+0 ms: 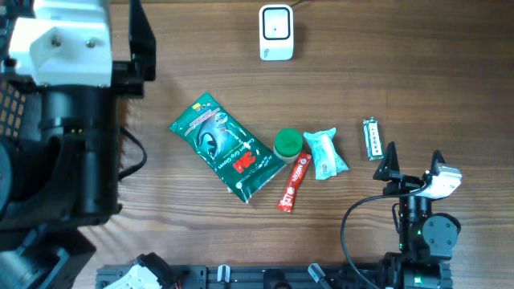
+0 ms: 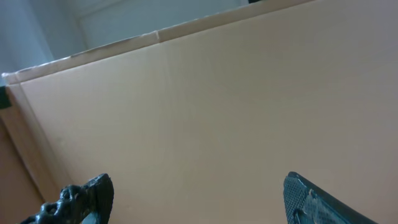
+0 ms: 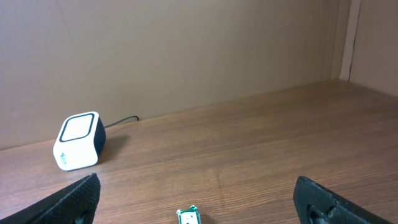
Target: Scan the item barcode
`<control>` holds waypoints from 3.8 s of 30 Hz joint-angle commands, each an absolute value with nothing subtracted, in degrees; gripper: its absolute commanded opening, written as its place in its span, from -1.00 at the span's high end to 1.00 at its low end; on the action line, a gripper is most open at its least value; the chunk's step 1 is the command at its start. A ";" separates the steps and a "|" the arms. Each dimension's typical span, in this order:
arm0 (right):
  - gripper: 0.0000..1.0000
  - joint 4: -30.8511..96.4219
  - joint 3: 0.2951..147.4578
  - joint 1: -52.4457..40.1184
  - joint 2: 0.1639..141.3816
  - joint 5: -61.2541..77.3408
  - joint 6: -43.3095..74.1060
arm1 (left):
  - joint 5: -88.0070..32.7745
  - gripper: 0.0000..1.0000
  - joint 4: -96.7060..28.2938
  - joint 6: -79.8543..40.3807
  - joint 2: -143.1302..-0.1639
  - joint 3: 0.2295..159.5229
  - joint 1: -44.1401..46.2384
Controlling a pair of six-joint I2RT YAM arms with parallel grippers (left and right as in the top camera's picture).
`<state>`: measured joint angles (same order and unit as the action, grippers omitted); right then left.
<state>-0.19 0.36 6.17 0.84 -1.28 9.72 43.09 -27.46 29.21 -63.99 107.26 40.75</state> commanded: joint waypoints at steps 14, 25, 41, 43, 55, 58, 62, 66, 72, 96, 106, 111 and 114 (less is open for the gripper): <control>-1.00 -0.36 0.30 6.17 0.43 1.89 11.11 | 0.60 -0.99 -27.64 15.70 -27.00 75.44 12.67; -0.99 -1.91 0.32 6.17 0.43 31.94 59.31 | -11.49 -1.00 -29.02 9.85 -7.64 65.93 1.65; -0.99 33.32 23.18 6.17 14.17 31.90 38.68 | -3.46 -1.00 -31.09 10.28 -0.27 64.07 5.13; -0.99 40.12 30.85 6.17 21.98 28.86 34.65 | -0.84 -1.00 -28.97 10.26 -0.27 64.05 5.10; -0.99 53.47 58.87 -5.15 54.54 21.43 28.51 | 3.29 -1.00 -25.98 10.22 -0.43 62.98 5.15; -0.99 53.39 60.05 -14.68 57.49 12.16 28.45 | 1.93 -1.00 -32.82 9.96 -0.43 62.96 5.15; -1.00 50.83 59.92 -19.07 62.00 1.17 28.51 | 1.06 -1.00 -45.30 10.00 -0.45 61.17 5.15; -0.98 49.28 59.75 -19.05 65.87 0.91 27.49 | -0.51 -1.00 -49.12 9.98 -0.45 52.75 5.15; -0.94 46.57 56.18 -16.19 72.86 9.19 20.99 | -3.25 -1.00 -49.17 10.00 -0.45 46.37 5.15; 0.30 33.50 49.91 -4.21 102.43 30.44 11.66 | -3.60 -1.00 -51.86 10.02 -0.45 44.14 5.15; -0.99 32.80 51.03 -3.81 101.89 33.61 13.85 | -3.60 -1.00 -65.04 10.15 -0.45 44.14 5.15; 0.50 41.47 53.95 -0.12 95.04 35.20 13.85 | -3.60 -1.00 -65.04 10.20 -0.45 44.14 5.15; 0.91 47.03 56.42 0.34 87.99 34.20 13.47 | -3.60 -1.00 -65.04 10.17 -0.45 44.14 5.15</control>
<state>44.03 52.56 -0.30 96.42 34.87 13.78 -2.92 -65.19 10.35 -0.47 44.25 4.89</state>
